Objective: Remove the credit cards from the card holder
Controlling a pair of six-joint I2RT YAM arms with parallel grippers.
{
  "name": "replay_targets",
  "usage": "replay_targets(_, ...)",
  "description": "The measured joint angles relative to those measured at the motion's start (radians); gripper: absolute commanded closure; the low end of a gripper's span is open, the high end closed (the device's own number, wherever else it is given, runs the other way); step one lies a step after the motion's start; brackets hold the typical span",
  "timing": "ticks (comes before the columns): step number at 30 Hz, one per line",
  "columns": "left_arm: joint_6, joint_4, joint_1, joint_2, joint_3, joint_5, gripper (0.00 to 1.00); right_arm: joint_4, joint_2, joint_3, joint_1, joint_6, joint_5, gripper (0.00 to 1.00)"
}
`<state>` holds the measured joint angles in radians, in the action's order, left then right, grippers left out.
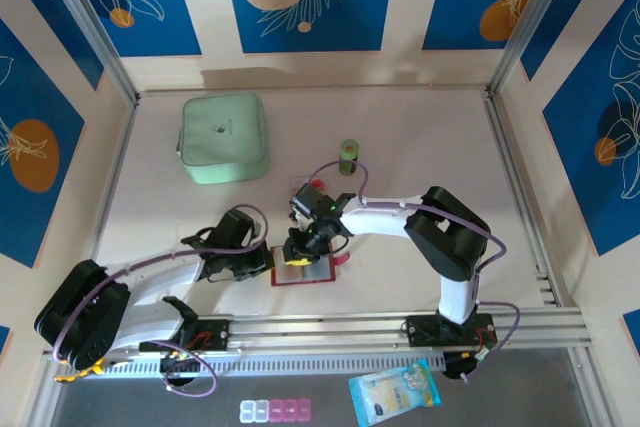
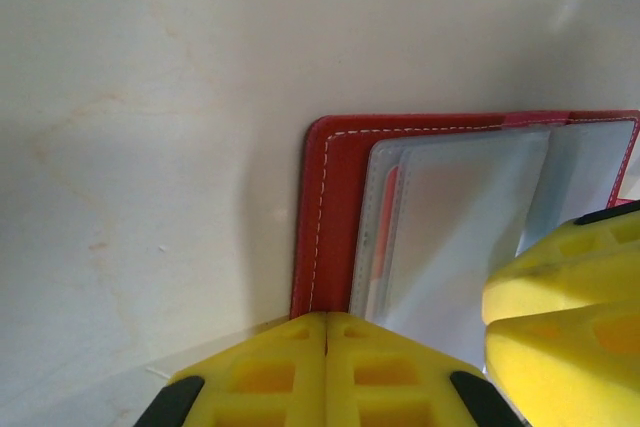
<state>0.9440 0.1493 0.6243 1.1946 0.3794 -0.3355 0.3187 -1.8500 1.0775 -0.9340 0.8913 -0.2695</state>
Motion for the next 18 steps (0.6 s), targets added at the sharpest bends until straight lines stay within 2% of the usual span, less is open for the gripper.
replay_targets(18,-0.003,0.002,0.000,0.006,0.003,0.000,0.95,0.001,0.036,-0.073,0.041,0.000,0.003,0.73)
